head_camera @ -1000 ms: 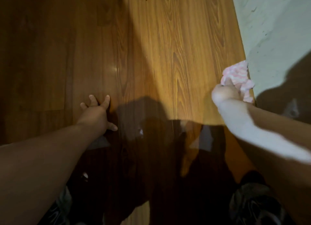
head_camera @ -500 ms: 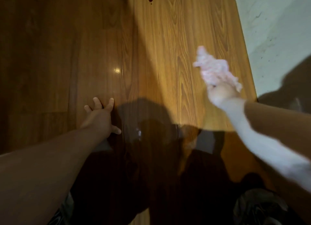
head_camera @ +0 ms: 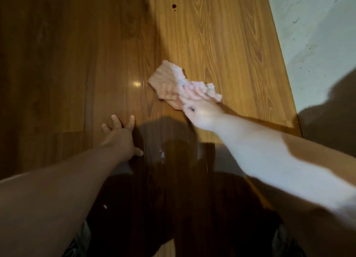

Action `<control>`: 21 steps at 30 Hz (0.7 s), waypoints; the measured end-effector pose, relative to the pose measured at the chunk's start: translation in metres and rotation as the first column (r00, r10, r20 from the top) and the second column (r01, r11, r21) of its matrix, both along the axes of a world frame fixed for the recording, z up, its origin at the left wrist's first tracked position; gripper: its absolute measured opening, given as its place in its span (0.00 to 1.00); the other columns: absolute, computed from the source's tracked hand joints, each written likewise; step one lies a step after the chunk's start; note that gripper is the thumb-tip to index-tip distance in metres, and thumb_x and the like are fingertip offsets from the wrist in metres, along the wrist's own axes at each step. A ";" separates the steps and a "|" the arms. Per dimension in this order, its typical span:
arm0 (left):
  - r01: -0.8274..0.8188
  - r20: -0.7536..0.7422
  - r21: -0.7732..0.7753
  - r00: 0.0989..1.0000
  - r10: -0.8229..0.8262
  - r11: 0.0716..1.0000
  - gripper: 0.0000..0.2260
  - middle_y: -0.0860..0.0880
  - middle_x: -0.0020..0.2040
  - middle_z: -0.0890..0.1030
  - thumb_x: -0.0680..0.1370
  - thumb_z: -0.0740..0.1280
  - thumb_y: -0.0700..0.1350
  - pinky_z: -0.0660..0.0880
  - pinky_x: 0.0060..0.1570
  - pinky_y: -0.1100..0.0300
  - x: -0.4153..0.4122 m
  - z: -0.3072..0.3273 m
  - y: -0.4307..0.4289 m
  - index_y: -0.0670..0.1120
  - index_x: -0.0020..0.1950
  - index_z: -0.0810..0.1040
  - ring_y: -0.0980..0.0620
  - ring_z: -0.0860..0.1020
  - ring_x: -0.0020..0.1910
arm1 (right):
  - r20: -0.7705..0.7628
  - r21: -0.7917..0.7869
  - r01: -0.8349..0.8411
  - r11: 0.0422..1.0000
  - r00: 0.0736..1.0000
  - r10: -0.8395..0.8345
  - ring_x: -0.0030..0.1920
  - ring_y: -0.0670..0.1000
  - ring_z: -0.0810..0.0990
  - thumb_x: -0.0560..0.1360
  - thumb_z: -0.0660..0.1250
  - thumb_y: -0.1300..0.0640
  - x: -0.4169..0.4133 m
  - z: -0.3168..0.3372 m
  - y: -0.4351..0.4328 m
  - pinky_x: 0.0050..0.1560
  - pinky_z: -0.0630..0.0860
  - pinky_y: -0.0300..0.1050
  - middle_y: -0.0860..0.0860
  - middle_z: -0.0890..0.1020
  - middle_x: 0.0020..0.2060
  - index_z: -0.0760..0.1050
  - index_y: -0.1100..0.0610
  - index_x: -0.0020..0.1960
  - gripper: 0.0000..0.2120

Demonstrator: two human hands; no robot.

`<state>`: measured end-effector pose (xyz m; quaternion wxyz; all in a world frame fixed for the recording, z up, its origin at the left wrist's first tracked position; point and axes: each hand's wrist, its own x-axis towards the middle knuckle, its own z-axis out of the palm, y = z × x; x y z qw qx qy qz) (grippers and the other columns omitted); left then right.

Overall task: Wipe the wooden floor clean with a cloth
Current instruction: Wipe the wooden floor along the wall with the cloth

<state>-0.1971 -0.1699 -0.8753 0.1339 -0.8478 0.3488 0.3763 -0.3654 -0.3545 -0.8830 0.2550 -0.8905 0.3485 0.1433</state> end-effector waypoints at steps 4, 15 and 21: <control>-0.101 -0.064 -0.036 0.993 0.099 0.994 0.51 0.45 0.75 0.29 0.70 0.76 0.52 0.53 0.70 0.37 -0.001 -0.008 0.004 0.60 0.77 0.38 0.34 0.35 0.74 | -0.220 -0.252 0.447 0.858 0.837 -0.500 0.74 0.60 0.61 0.80 0.50 0.44 -0.081 -0.008 -0.065 0.72 0.61 0.57 0.55 0.64 0.75 0.62 0.46 0.75 0.24; -0.178 0.045 -0.576 0.968 0.248 0.798 0.30 0.48 0.79 0.51 0.77 0.62 0.42 0.55 0.73 0.51 -0.017 -0.008 0.035 0.58 0.76 0.57 0.47 0.51 0.77 | -0.119 0.201 0.251 0.947 0.966 -0.231 0.72 0.61 0.62 0.72 0.40 0.37 0.026 0.016 0.046 0.68 0.63 0.62 0.54 0.61 0.75 0.61 0.50 0.75 0.36; -0.037 0.081 -0.494 0.993 0.088 0.869 0.29 0.43 0.79 0.44 0.81 0.57 0.53 0.52 0.73 0.49 -0.041 -0.023 0.022 0.50 0.78 0.48 0.42 0.46 0.77 | 0.106 0.593 0.593 0.545 0.614 -0.783 0.53 0.53 0.76 0.80 0.52 0.44 0.039 0.044 0.050 0.54 0.70 0.48 0.45 0.78 0.45 0.80 0.50 0.58 0.21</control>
